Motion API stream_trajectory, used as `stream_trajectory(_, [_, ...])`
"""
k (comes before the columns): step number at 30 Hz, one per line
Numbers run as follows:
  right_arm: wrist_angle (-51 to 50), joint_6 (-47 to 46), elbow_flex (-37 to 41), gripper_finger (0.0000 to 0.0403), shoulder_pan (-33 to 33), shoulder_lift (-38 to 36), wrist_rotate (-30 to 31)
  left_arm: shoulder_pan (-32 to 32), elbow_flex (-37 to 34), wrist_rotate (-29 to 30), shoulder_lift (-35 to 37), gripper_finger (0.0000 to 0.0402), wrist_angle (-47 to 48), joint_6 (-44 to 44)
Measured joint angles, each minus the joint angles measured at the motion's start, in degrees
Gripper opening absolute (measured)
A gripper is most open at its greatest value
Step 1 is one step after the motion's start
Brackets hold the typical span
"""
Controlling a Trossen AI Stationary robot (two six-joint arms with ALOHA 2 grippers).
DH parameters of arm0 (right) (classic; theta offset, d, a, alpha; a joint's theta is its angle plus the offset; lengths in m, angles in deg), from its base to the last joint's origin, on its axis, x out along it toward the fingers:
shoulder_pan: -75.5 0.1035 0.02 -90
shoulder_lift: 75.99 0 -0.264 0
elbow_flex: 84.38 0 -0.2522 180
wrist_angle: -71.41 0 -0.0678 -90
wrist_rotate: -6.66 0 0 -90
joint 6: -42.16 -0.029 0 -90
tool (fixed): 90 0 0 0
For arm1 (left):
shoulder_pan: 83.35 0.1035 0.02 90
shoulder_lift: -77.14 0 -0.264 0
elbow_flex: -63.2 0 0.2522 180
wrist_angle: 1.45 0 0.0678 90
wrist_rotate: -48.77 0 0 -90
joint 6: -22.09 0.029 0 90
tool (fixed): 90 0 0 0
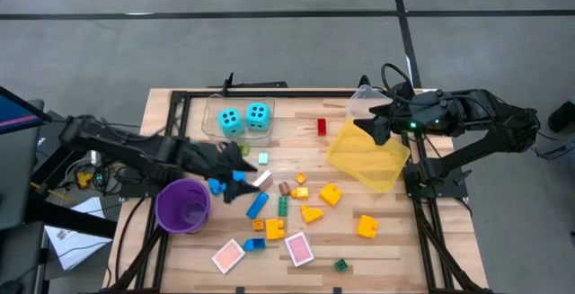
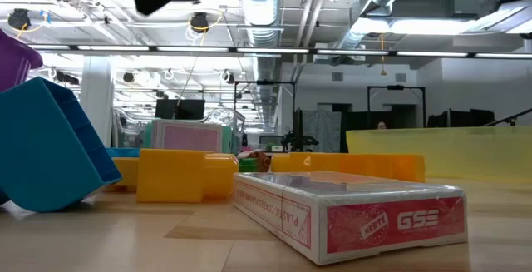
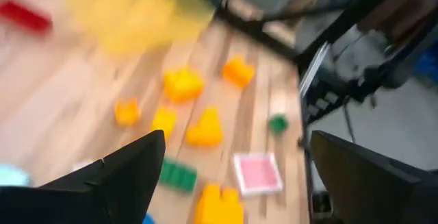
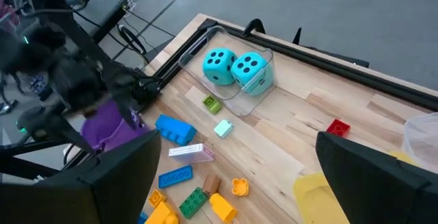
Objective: Pick & Place Toys
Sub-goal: Put the red deck of cards into the white bin
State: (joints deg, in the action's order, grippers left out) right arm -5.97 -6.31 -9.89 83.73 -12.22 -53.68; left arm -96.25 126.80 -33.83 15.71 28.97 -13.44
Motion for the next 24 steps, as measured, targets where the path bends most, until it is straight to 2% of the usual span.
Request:
stream_trajectory(5, [-0.45,0.0,0.0,0.0379,0.0,0.0,-2.47,-2.9,0.0,0.26,-6.15,0.0339,6.75,-3.46])
stream_trajectory(9, [-0.46,0.47,0.02,0.0379,0.0,0.0,-4.41,-3.31,0.0,0.34,-10.54,0.0331,7.91,-5.52])
stream_trajectory(15, [-0.76,0.9,0.02,0.0379,0.0,0.0,-6.09,-2.53,0.02,3.83,-16.25,0.0328,9.44,-11.33])
stream_trajectory(24, [-0.87,2.19,0.02,0.0379,0.0,0.0,-7.29,0.29,0.04,3.73,-19.05,0.0314,17.21,-18.73])
